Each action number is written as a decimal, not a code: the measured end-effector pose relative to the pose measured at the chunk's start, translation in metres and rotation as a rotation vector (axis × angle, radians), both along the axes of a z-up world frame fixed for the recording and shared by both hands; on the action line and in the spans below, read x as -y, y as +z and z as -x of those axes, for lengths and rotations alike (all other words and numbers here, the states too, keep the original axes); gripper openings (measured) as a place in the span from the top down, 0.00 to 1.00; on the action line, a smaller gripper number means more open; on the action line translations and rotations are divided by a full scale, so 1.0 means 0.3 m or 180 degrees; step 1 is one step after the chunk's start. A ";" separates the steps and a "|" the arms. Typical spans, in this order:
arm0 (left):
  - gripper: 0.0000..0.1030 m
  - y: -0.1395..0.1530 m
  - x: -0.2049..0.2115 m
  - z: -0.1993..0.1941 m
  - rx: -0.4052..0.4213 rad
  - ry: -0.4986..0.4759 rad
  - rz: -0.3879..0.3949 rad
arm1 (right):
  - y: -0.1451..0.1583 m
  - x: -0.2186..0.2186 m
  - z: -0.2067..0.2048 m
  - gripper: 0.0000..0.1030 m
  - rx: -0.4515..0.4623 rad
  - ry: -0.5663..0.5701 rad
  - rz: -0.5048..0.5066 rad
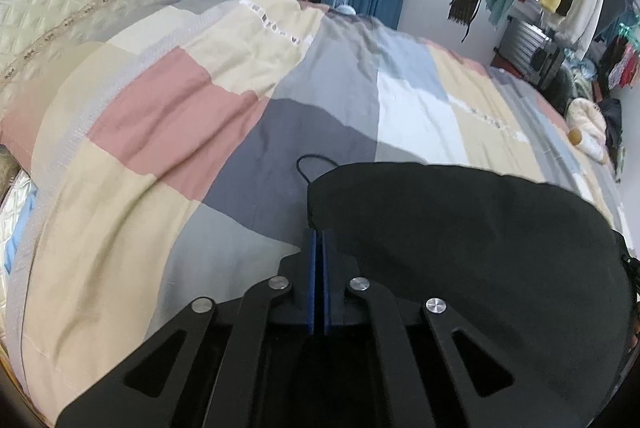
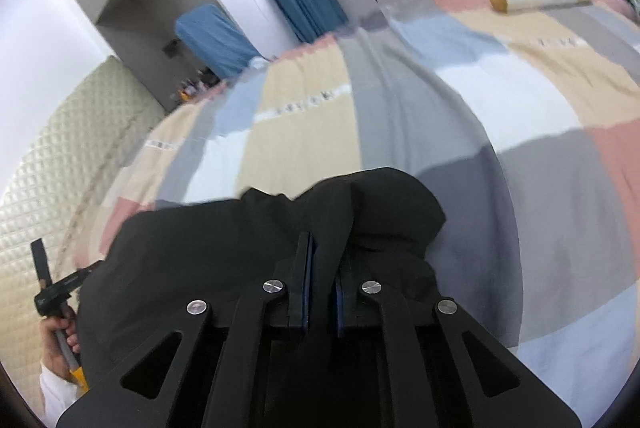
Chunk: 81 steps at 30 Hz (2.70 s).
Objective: Fold large clothes
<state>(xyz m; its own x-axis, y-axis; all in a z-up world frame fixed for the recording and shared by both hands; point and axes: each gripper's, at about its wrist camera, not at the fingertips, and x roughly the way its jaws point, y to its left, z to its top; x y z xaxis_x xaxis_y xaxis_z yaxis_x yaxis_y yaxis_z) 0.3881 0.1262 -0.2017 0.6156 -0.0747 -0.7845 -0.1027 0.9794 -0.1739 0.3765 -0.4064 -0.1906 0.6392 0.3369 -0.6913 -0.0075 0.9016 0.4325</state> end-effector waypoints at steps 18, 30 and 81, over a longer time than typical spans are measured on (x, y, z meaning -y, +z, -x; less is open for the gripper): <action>0.45 0.200 0.074 0.170 0.0274 -0.0149 0.0077 | 0.182 0.036 0.183 0.45 0.0157 -0.0329 0.0096; 0.28 0.742 0.198 0.553 0.1036 -0.0465 -0.0029 | 0.800 -0.064 0.604 0.40 0.1292 -0.0410 0.0343; 0.00 0.507 0.353 1.278 0.1037 -0.0543 -0.0134 | 0.508 -0.564 1.378 0.00 0.1316 -0.0301 0.1091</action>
